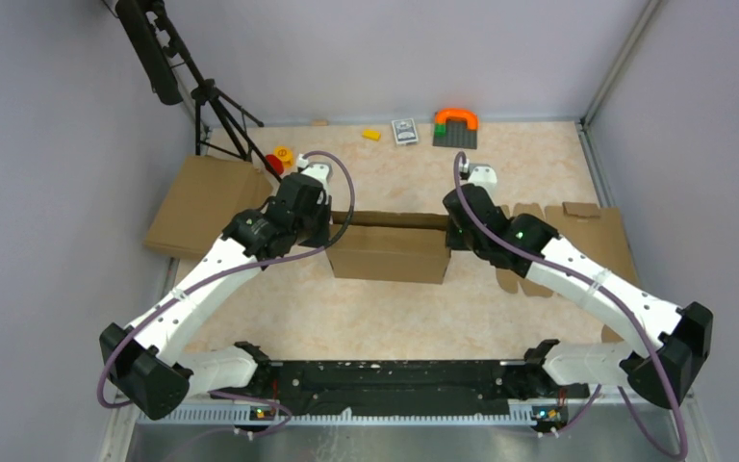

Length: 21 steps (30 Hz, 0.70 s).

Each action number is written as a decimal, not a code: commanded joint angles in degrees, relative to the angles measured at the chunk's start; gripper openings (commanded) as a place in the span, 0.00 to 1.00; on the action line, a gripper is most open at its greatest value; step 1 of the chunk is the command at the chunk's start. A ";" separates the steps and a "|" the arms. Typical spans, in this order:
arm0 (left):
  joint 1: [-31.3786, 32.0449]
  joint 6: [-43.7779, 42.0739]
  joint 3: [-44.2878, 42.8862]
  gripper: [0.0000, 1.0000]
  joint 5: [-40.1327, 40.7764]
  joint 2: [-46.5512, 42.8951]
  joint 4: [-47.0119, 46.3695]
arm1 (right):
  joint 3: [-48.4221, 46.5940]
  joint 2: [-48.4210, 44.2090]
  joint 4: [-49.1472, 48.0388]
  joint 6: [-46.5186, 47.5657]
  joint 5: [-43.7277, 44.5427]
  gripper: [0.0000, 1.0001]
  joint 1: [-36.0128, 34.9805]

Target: Fold the paper box

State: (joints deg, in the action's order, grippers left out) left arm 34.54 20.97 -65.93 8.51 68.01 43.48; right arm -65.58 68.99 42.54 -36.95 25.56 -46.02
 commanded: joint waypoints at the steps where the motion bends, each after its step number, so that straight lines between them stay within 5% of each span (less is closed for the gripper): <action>1: 0.21 0.94 0.99 0.00 -0.62 0.33 -1.25 | 1.83 -1.89 -2.53 -1.71 3.01 0.00 -2.13; 21: 0.31 1.35 1.16 0.00 -0.95 1.58 -2.08 | 12.69 -7.26 -11.76 -2.96 9.49 0.00 -4.08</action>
State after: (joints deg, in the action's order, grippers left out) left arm 34.54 21.19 -65.82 8.58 68.58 42.09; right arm -56.97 64.29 33.50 -38.59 33.82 -49.41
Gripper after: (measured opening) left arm 0.003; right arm 0.007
